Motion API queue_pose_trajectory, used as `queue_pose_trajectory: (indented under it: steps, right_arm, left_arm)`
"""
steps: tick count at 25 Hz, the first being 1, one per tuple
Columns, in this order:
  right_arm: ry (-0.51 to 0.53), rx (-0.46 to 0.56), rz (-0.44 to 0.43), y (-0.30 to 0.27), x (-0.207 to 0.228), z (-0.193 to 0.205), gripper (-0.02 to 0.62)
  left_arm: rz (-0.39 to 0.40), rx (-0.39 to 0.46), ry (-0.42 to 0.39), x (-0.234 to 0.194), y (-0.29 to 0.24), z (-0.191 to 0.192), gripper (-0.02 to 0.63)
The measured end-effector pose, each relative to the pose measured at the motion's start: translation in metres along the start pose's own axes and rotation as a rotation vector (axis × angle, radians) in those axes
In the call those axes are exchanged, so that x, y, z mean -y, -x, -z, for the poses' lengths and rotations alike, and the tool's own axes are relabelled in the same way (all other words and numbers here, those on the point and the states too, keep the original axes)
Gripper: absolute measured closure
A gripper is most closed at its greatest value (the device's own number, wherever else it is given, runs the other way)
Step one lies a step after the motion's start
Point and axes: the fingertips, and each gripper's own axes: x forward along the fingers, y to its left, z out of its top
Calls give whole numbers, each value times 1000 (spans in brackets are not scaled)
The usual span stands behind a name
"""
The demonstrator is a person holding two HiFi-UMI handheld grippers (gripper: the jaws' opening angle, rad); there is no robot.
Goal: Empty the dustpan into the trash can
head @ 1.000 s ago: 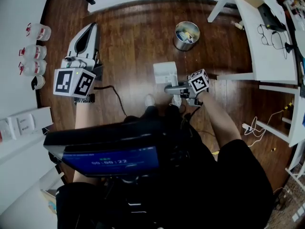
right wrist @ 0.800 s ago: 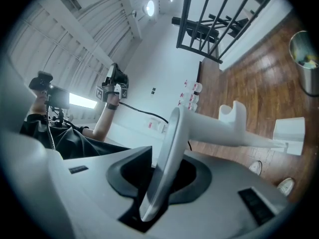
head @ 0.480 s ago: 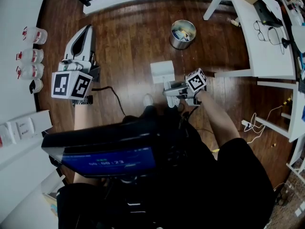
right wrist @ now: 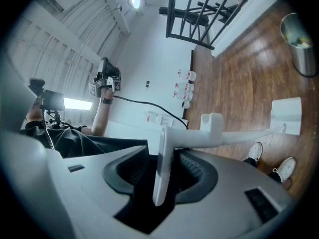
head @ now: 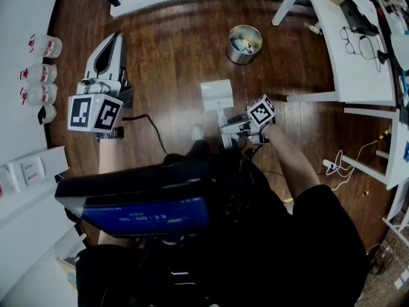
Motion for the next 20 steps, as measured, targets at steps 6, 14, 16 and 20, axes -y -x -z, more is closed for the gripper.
queue_pose_trajectory:
  steps: [6, 14, 16, 20]
  right_arm:
    - [-23, -14, 12, -2, 2, 15, 425]
    - [-47, 0, 34, 0, 6, 28, 425]
    - [-51, 3, 39, 2, 7, 30, 425]
    - [-52, 7, 47, 5, 7, 34, 425]
  left_arm:
    - [9, 5, 7, 3, 2, 1, 606]
    - [29, 7, 18, 9, 3, 4, 606]
    - [34, 8, 18, 11, 3, 4, 606]
    - [41, 13, 24, 14, 2, 3, 606]
